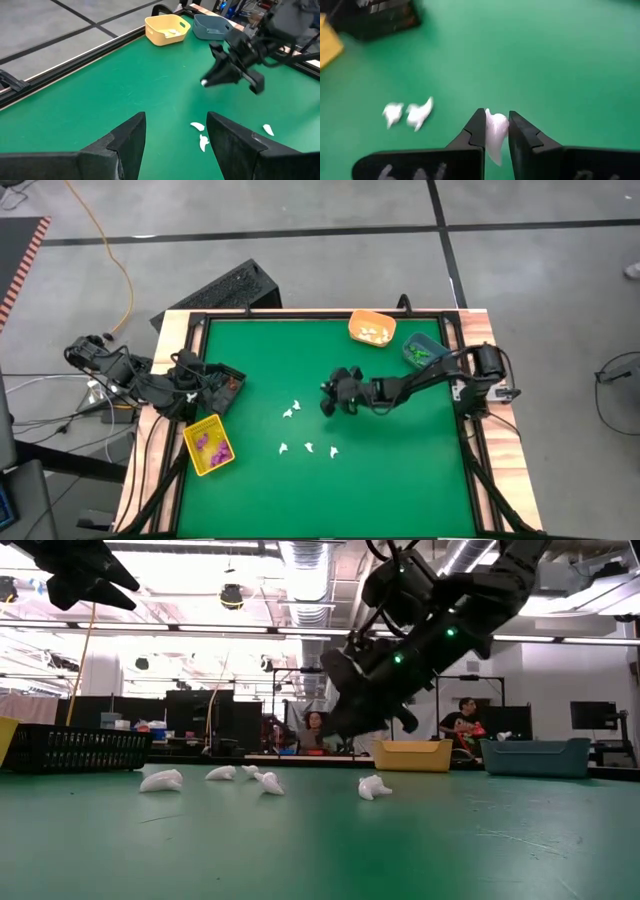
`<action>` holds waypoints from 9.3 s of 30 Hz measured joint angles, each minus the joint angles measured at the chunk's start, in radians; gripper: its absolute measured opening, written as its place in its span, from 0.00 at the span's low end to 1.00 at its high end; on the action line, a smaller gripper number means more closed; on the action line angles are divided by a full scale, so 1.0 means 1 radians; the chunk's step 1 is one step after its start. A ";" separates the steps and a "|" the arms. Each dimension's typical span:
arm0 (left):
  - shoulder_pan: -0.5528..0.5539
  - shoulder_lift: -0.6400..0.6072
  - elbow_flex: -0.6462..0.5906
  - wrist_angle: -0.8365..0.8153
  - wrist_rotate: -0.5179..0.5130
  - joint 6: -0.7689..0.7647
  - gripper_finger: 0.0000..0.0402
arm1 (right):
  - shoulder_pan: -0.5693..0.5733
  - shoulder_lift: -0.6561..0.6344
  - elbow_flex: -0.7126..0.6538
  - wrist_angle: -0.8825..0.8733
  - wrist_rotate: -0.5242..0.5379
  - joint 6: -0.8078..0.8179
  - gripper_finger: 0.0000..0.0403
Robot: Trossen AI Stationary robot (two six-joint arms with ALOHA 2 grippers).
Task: Sort Halloween decoration
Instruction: Put the white ghost toy into the light orange bin
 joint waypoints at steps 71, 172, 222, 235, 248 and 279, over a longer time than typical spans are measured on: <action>0.000 0.000 0.000 -0.018 -0.031 -0.017 0.50 | -0.261 -0.216 0.002 -0.017 -0.308 -0.231 0.34; 0.000 0.000 0.000 -0.043 -0.084 -0.081 0.50 | 0.598 0.107 0.055 -0.618 0.583 0.937 0.29; 0.000 0.000 0.000 -0.089 -0.078 -0.114 0.50 | 0.564 0.264 0.076 -0.632 0.619 1.001 0.52; 0.000 0.000 0.000 -0.089 -0.077 -0.136 0.50 | 0.568 0.269 0.074 -0.652 0.588 1.029 0.27; 0.000 0.000 0.000 -0.089 -0.077 -0.138 0.50 | 0.563 0.274 0.132 -0.661 0.582 1.090 0.20; 0.000 0.000 0.000 -0.109 -0.078 -0.141 0.50 | 0.262 0.115 0.343 -0.770 0.499 0.521 0.20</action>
